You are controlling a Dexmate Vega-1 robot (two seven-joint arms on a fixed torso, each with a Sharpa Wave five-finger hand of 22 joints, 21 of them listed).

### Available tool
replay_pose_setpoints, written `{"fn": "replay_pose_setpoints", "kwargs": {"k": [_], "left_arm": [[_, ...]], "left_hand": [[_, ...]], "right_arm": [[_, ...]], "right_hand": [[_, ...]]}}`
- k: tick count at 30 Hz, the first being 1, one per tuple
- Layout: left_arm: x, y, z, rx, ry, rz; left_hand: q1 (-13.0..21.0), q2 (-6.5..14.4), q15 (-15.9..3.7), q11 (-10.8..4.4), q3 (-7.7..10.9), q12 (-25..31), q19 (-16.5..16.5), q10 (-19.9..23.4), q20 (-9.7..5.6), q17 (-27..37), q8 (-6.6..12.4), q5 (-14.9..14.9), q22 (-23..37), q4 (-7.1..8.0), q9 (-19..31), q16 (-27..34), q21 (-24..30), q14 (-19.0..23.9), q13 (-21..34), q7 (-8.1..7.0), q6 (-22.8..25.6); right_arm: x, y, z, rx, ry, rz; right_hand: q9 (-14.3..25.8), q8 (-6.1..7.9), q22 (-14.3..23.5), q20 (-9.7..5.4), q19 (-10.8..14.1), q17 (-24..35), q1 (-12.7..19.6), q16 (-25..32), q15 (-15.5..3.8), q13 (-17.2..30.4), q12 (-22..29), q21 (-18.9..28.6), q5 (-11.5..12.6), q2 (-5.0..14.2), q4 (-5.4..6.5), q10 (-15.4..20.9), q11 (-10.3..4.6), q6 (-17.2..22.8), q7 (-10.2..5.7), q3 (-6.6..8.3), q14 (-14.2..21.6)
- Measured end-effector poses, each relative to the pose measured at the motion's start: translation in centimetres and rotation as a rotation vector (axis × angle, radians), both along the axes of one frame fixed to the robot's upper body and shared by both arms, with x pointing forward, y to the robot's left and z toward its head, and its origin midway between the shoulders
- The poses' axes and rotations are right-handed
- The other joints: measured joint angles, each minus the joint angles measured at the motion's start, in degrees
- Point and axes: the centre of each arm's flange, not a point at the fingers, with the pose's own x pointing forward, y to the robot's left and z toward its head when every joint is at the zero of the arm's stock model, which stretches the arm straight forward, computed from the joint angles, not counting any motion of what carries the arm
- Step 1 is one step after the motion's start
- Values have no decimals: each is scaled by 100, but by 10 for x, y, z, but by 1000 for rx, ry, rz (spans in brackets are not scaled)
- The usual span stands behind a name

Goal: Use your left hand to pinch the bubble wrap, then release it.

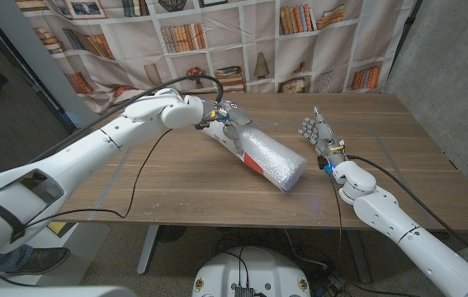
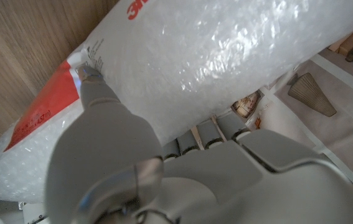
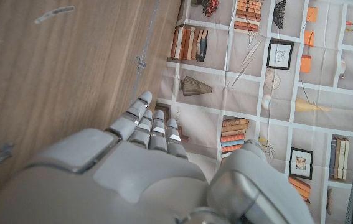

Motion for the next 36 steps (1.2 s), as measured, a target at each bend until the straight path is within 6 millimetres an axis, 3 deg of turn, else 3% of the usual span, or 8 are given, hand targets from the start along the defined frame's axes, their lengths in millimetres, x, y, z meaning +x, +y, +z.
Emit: {"fn": "replay_pose_setpoints", "kwargs": {"k": [17,24,36], "left_arm": [[-4,3,6,-77,-5,-70],[-3,4,8,-108,4,-98],[1,5,13,-148,36,-122]], "left_hand": [[275,-275,-96,2,54,-13,682,720,-30,14,104,-201,31,-54,32,46,185,868,-3,4,815],[456,-457,-159,33,54,-16,1031,1158,-132,21,105,-291,31,-54,30,91,338,1302,-5,34,1236],[658,-658,-187,102,54,23,1263,1671,-145,43,164,-377,23,-54,27,90,423,1630,26,44,1717]], "right_arm": [[1,0,0,2,0,-1],[2,0,1,4,-1,0],[2,0,1,6,-3,-2]], "right_hand": [[-1,0,0,0,0,0,0,0,-9,0,0,0,0,0,0,0,0,0,0,0,-9],[-1,0,0,0,0,0,0,0,-9,0,0,0,0,0,0,-1,-1,0,0,0,-9],[-1,0,0,0,0,0,0,0,-9,0,0,0,0,0,0,21,-22,0,0,0,-9]]}}
